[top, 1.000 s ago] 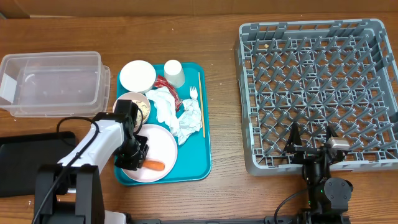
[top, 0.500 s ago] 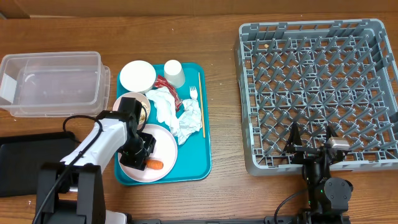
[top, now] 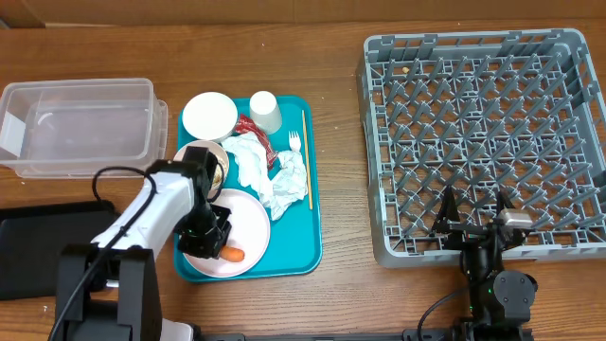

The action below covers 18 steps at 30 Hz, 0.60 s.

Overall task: Sort waste into correct bins and load items into the dishwasher
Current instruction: 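Lift the carrot with the left gripper and place it on the black tray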

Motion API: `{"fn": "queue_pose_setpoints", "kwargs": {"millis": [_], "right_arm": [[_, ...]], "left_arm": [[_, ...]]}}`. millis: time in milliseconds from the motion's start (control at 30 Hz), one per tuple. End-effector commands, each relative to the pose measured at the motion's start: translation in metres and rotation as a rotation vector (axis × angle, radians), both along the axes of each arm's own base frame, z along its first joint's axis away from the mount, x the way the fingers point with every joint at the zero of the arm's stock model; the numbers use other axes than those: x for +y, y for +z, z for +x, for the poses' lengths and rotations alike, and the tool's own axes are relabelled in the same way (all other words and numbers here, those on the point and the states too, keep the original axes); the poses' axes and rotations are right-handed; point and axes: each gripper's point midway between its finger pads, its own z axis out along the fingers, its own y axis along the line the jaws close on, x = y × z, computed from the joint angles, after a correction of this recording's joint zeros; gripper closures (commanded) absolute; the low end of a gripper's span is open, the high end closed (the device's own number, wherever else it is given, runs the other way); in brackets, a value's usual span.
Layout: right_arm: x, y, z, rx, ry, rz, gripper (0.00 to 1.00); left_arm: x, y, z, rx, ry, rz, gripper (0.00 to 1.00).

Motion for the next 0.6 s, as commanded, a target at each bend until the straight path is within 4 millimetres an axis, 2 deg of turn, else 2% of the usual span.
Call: {"fn": "queue_pose_setpoints", "kwargs": {"millis": [0,133,233,300,400,467,500,567], "right_arm": [[0.000,-0.003,0.000,-0.001,-0.003,-0.003,0.00],[0.000,-0.003,0.000,-0.001,-0.003,-0.003,0.00],[0.000,-0.003,0.000,-0.001,-0.003,-0.003,0.00],[0.000,-0.003,0.000,-0.001,-0.003,-0.003,0.00],[0.000,-0.003,0.000,-0.001,-0.003,-0.003,0.00],[0.000,-0.003,0.000,-0.001,-0.003,-0.003,0.00],[0.000,-0.003,0.000,-0.001,-0.003,-0.003,0.00],[0.000,-0.003,0.000,-0.001,-0.003,-0.003,0.00]], "left_arm": [[0.005,0.037,0.030,-0.061,-0.082,0.028,0.96],[0.018,0.076,0.045,-0.090,-0.128,0.069,0.96],[0.049,0.099,0.052,-0.103,-0.101,0.133,0.96],[0.070,0.106,0.052,-0.102,-0.066,0.152,0.96],[0.115,0.108,0.046,-0.098,0.059,0.166,0.95],[0.156,0.108,0.031,-0.088,0.218,0.179,0.94],[0.165,0.108,0.027,-0.087,0.257,0.182,0.95],[0.202,0.107,0.012,-0.104,0.397,0.199,0.95]]}}
